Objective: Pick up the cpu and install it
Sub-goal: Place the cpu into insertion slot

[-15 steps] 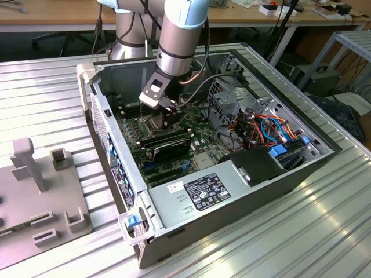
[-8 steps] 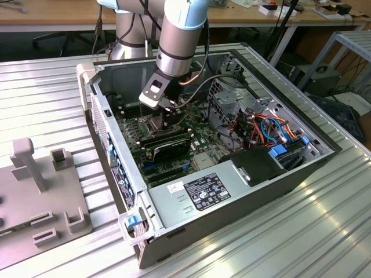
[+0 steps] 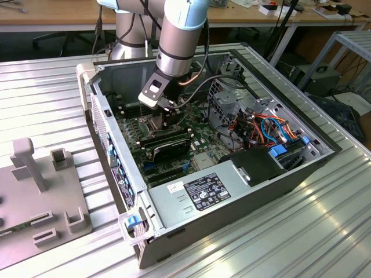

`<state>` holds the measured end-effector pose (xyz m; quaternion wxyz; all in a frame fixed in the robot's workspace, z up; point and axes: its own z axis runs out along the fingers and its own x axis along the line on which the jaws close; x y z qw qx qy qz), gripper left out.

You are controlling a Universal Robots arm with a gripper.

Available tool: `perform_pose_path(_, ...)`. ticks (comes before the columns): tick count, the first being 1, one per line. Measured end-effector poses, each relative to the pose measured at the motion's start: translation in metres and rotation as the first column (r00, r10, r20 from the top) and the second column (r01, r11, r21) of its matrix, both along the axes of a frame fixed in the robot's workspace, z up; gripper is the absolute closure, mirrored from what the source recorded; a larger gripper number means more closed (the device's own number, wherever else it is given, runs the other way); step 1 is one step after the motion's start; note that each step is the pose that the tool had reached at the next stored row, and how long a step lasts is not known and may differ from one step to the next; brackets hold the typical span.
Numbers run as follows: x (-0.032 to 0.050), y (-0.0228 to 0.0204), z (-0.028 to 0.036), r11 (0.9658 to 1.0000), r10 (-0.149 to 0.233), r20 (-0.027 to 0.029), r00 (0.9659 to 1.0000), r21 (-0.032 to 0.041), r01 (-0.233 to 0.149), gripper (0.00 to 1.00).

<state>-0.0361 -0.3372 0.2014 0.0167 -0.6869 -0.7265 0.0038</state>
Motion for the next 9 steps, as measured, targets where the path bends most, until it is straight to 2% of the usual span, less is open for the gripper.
perform_pose_path(9,0.0,0.0,-0.0001,0.9999,-0.015,0.0,0.9999,0.0,0.015,0.45)
